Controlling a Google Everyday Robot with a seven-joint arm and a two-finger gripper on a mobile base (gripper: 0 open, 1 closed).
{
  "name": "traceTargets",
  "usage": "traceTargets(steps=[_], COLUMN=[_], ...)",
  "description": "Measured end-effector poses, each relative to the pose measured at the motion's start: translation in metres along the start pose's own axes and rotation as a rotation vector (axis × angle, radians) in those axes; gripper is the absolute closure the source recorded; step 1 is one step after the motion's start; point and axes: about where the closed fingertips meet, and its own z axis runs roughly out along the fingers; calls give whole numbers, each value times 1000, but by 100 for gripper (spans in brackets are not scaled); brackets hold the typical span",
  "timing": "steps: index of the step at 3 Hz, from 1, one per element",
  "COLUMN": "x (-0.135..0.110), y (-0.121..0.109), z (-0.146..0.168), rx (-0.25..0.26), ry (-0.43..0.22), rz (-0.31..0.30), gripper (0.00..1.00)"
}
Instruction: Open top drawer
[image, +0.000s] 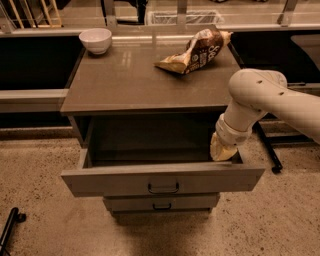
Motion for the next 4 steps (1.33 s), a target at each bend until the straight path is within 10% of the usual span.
traceTargets(steps=[4], x=[9], y=[2], z=[11], rx=[47], ry=[-30], rz=[60], gripper=[0])
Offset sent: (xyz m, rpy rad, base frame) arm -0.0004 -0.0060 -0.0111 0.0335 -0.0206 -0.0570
